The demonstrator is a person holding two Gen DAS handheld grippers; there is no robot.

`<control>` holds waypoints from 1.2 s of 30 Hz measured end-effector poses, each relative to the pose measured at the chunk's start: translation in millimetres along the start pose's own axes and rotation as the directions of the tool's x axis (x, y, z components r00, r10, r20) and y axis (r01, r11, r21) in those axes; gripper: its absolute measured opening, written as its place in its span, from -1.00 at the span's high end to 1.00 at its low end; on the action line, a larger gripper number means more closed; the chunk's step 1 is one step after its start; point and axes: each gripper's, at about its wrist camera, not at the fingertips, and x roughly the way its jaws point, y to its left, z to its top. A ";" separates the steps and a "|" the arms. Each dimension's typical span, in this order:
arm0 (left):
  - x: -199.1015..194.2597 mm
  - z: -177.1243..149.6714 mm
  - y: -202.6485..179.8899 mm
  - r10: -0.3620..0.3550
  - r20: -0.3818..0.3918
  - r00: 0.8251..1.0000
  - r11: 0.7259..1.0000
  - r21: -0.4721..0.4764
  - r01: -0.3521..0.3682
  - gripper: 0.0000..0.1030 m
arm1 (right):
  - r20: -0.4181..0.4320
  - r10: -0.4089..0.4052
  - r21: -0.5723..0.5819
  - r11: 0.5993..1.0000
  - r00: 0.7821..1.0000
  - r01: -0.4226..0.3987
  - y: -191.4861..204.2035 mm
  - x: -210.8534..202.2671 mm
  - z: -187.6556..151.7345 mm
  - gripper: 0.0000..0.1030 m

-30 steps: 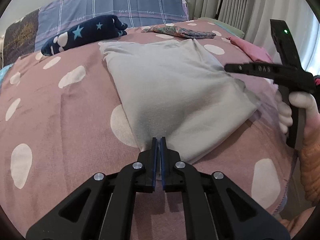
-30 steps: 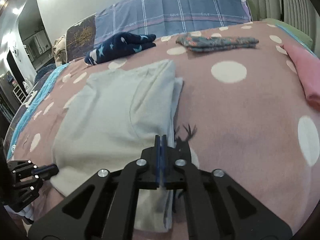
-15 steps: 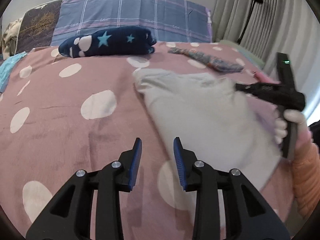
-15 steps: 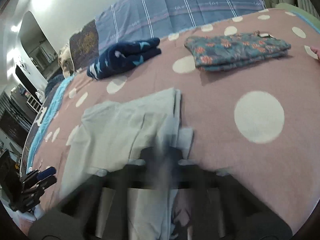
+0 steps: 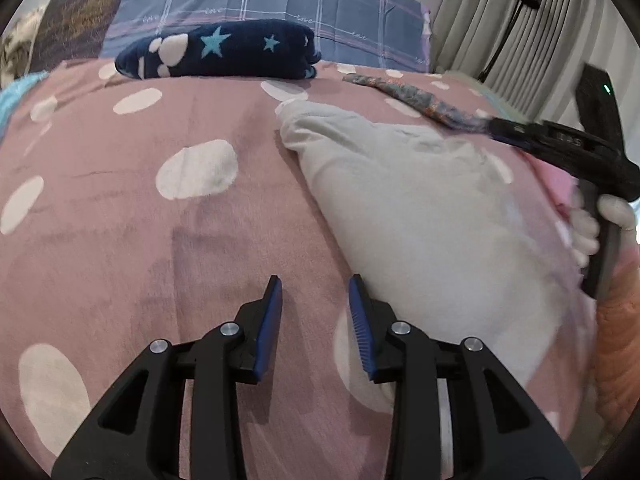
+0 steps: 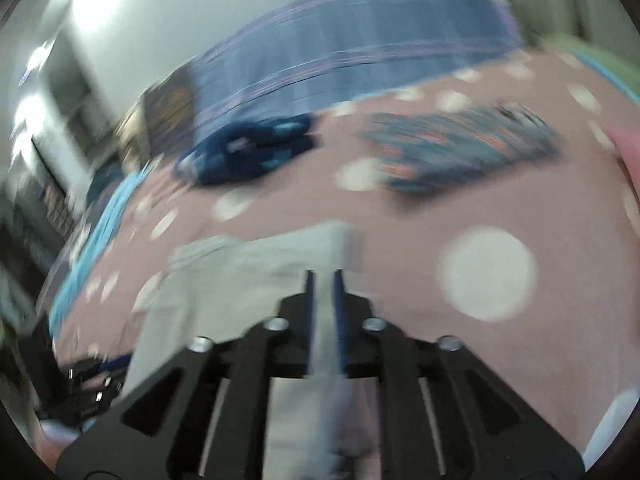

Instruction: Fold small clothes

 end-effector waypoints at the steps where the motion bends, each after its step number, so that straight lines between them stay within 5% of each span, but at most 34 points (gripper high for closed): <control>1: -4.9 -2.8 0.5 -0.021 0.003 1.000 1.000 -0.005 0.021 0.32 | -0.024 0.010 -0.071 0.997 1.000 -0.012 21.7 6.7 5.9 0.38; 10: -23.7 -32.9 -2.5 -0.158 -0.034 0.987 0.987 0.005 0.159 0.30 | -0.187 -0.021 -0.364 0.930 0.982 -0.050 147.8 102.2 17.9 0.15; 14: -25.5 -36.2 1.2 -0.237 -0.041 0.971 0.971 0.012 0.238 0.30 | -0.199 -0.124 -0.468 0.884 0.972 0.017 178.6 139.3 8.5 0.06; 15: -24.4 -36.9 2.5 -0.253 -0.040 0.967 0.967 0.008 0.254 0.30 | -0.177 -0.190 -0.512 0.856 0.966 0.074 184.2 151.0 5.3 0.11; 16: -21.6 -38.2 3.9 -0.267 -0.040 0.963 0.964 0.000 0.267 0.30 | -0.141 -0.246 -0.552 0.824 0.959 0.130 185.4 157.4 2.3 0.47; 17: -19.0 -37.6 4.6 -0.270 -0.042 0.962 0.963 -0.004 0.271 0.30 | -0.103 -0.288 -0.591 0.788 0.952 0.175 186.7 166.3 -0.4 0.59; 20: -16.2 -38.1 -0.7 -0.250 -0.052 0.967 0.968 0.016 0.251 0.30 | -0.037 -0.310 -0.618 0.754 0.950 0.222 186.6 186.3 1.8 0.76; 24: -17.5 -40.5 -8.3 -0.217 -0.045 0.975 0.974 0.051 0.219 0.29 | -0.073 -0.173 -0.524 0.845 0.982 0.110 181.2 185.0 20.0 0.84; 28: -20.8 -41.4 -6.1 -0.225 -0.035 0.974 0.973 0.040 0.227 0.29 | -0.032 -0.064 -0.310 0.949 0.997 0.051 150.5 139.5 45.5 0.81; 32: -29.2 -41.6 1.9 -0.241 -0.022 0.970 0.970 0.017 0.241 0.29 | -0.064 -0.063 -0.294 0.955 0.996 0.041 139.1 95.9 36.6 0.72; 36: -51.5 -56.1 2.8 -0.268 0.002 0.963 0.963 0.035 0.268 0.29 | -0.133 -0.027 -0.297 0.955 0.991 -0.014 122.2 42.2 -11.2 0.55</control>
